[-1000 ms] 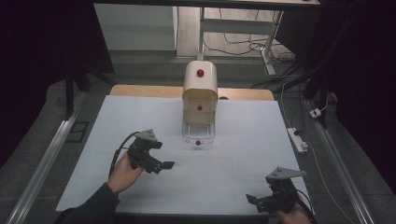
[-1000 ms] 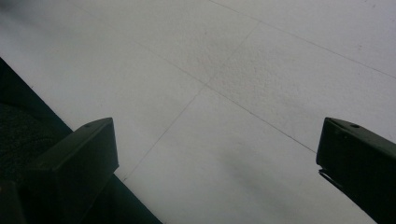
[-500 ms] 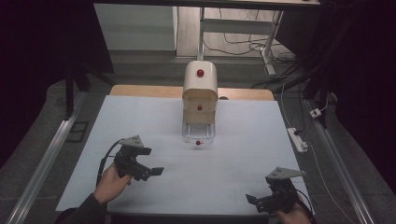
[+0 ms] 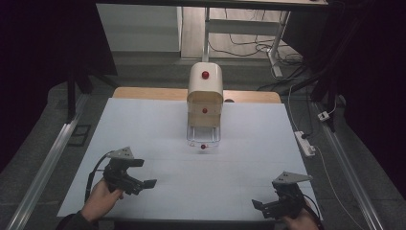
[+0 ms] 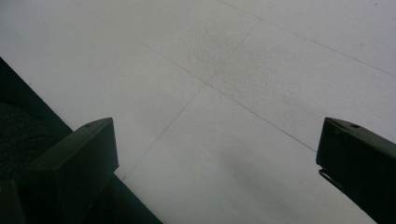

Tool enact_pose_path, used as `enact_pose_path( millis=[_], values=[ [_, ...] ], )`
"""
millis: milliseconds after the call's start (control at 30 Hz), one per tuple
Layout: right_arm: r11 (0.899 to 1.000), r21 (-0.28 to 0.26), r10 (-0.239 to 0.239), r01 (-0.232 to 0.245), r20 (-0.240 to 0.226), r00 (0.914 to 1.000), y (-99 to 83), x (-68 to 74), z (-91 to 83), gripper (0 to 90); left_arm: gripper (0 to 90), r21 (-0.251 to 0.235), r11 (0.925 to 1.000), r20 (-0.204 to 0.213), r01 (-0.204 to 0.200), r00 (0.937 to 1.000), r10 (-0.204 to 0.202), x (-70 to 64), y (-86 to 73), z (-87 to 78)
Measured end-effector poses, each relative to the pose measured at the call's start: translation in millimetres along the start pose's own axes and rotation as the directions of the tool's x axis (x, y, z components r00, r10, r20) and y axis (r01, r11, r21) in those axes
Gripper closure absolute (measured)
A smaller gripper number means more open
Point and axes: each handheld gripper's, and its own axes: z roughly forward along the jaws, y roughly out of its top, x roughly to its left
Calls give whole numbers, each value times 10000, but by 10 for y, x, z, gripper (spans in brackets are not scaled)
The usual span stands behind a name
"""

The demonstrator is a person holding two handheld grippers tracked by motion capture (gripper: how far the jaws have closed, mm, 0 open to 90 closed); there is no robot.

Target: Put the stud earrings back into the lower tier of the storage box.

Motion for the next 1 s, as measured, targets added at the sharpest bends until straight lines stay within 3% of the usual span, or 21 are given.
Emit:
enact_pose_path(
  millis=[367,1000],
  values=[
    [10000,32,-14,14,22,10000,2,3,3,0,0,-456,9975,-272,547,9981,-560,5,-221,-222],
    [9999,97,-41,40,45,10000,5,8,9,0,0,-879,9912,-878,991,9904,-1068,-31,-513,-527]
  ],
)
